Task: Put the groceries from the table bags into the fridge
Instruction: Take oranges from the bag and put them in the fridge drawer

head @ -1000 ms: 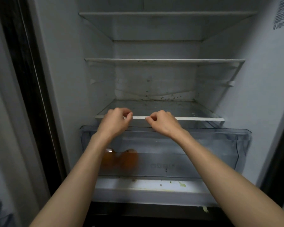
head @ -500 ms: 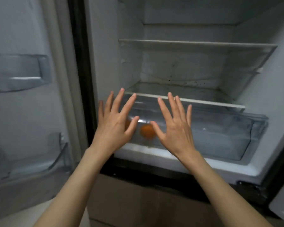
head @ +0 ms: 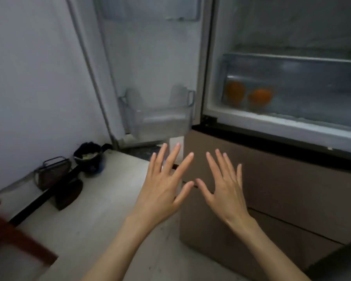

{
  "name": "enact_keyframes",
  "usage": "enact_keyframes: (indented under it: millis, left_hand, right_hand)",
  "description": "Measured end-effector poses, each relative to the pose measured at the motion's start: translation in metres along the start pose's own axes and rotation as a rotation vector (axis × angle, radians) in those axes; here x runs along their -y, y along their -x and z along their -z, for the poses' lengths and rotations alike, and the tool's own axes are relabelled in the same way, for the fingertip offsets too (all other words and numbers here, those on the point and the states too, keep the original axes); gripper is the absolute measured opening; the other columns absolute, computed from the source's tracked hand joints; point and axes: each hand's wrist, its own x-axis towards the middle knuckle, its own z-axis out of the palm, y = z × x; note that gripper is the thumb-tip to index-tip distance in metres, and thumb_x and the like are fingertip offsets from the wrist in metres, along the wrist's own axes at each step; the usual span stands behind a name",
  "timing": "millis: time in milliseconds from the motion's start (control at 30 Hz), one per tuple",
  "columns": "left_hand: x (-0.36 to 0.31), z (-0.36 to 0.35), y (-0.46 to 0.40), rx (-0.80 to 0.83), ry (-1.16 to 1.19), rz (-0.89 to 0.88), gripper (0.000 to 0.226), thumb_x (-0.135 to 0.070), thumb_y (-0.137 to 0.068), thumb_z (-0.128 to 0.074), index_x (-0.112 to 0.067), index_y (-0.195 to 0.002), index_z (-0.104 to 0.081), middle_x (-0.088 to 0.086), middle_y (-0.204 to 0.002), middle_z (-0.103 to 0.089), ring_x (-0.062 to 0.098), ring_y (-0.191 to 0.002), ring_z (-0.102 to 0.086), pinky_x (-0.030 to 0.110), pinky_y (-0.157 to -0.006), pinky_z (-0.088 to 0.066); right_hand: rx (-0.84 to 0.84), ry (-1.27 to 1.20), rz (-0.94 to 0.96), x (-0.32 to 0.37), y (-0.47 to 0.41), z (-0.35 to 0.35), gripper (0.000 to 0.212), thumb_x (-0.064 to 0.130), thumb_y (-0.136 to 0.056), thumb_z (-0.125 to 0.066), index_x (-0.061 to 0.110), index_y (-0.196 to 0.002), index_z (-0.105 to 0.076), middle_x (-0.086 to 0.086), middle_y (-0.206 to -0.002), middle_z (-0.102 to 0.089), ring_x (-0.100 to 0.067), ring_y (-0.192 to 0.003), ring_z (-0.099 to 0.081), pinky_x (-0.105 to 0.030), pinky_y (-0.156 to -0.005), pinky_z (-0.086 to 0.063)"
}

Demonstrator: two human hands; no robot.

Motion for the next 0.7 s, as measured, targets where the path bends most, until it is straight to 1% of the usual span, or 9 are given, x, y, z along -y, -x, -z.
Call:
enact_keyframes:
  millis: [67,133,233,300,400,500,567,633,700]
  left_hand:
    - [0.03,0.016,0.042,0.036,-0.039,0.089,0.058,-0.055,-0.094,-0.025,-0.032,-0.147,-0.016,0.004,-0.157,-0.012,0.028,-0.144,-0.001,0.048,-0.113,-0.006]
    - [0.059,0.036,0.08,0.067,-0.086,0.182,0.059,-0.056,-0.093,-0.024,-0.033,-0.147,-0.013,0.003,-0.157,-0.01,0.027,-0.144,0.001,0.046,-0.113,-0.002]
    - [0.101,0.068,0.13,0.089,-0.17,0.342,0.061,-0.055,-0.092,-0.024,-0.032,-0.147,-0.014,0.002,-0.158,-0.006,0.025,-0.145,0.004,0.045,-0.114,0.001]
    - [0.128,0.085,0.161,0.089,-0.201,0.47,0.062,-0.056,-0.091,-0.022,-0.033,-0.148,-0.01,0.0,-0.158,0.001,0.022,-0.144,0.009,0.043,-0.114,0.004]
    - [0.167,0.102,0.204,0.07,-0.206,0.643,0.064,-0.06,-0.089,-0.017,-0.037,-0.146,0.001,-0.005,-0.155,0.013,0.017,-0.142,0.019,0.042,-0.113,0.009]
    - [0.211,0.114,0.238,0.064,-0.221,0.776,0.063,-0.062,-0.086,-0.011,-0.042,-0.142,0.012,-0.009,-0.151,0.023,0.014,-0.139,0.026,0.039,-0.111,0.014]
    - [0.243,0.123,0.254,0.06,-0.248,0.849,0.063,-0.062,-0.085,-0.009,-0.044,-0.14,0.015,-0.01,-0.15,0.027,0.013,-0.138,0.029,0.036,-0.109,0.018]
    - [0.276,0.133,0.266,0.061,-0.272,0.919,0.062,-0.061,-0.087,-0.012,-0.044,-0.14,0.015,-0.009,-0.151,0.027,0.014,-0.138,0.029,0.035,-0.109,0.018]
    - [0.308,0.146,0.275,0.072,-0.268,1.006,0.062,-0.056,-0.094,-0.024,-0.043,-0.143,0.012,-0.006,-0.154,0.023,0.017,-0.14,0.027,0.038,-0.112,0.015]
  right_hand:
    - [0.068,-0.028,0.059,0.039,0.013,-0.023,0.072,0.057,-0.085,-0.033,0.023,-0.147,-0.022,-0.007,-0.155,-0.02,-0.021,-0.143,-0.01,-0.054,-0.113,-0.006]
    - [0.119,-0.058,0.124,0.08,0.018,-0.043,0.072,0.059,-0.085,-0.031,0.024,-0.147,-0.02,-0.007,-0.155,-0.019,-0.023,-0.143,-0.011,-0.052,-0.113,-0.004]
    - [0.2,-0.118,0.22,0.142,0.017,-0.074,0.073,0.063,-0.085,-0.026,0.03,-0.148,-0.009,-0.001,-0.158,-0.006,-0.019,-0.145,-0.001,-0.047,-0.114,0.004]
    - [0.244,-0.159,0.291,0.182,0.015,-0.097,0.073,0.064,-0.085,-0.026,0.032,-0.148,-0.007,0.0,-0.158,-0.004,-0.015,-0.144,0.004,-0.048,-0.115,0.003]
    - [0.308,-0.205,0.398,0.237,0.008,-0.131,0.073,0.063,-0.084,-0.025,0.031,-0.148,-0.008,-0.001,-0.158,-0.007,-0.014,-0.143,0.006,-0.048,-0.115,0.002]
    - [0.353,-0.247,0.486,0.288,-0.005,-0.167,0.074,0.064,-0.083,-0.023,0.032,-0.147,-0.003,-0.002,-0.158,-0.006,-0.014,-0.143,0.005,-0.047,-0.115,0.0]
    - [0.384,-0.277,0.531,0.32,-0.016,-0.192,0.074,0.065,-0.083,-0.021,0.032,-0.146,-0.001,-0.001,-0.158,-0.004,-0.015,-0.143,0.004,-0.047,-0.116,-0.001]
    - [0.415,-0.299,0.569,0.352,-0.03,-0.219,0.074,0.065,-0.082,-0.021,0.032,-0.145,-0.001,-0.001,-0.158,-0.004,-0.017,-0.144,0.003,-0.045,-0.116,0.0]
    - [0.437,-0.313,0.601,0.384,-0.048,-0.245,0.075,0.065,-0.083,-0.023,0.03,-0.147,-0.007,-0.002,-0.158,-0.008,-0.018,-0.145,0.0,-0.045,-0.115,-0.002]
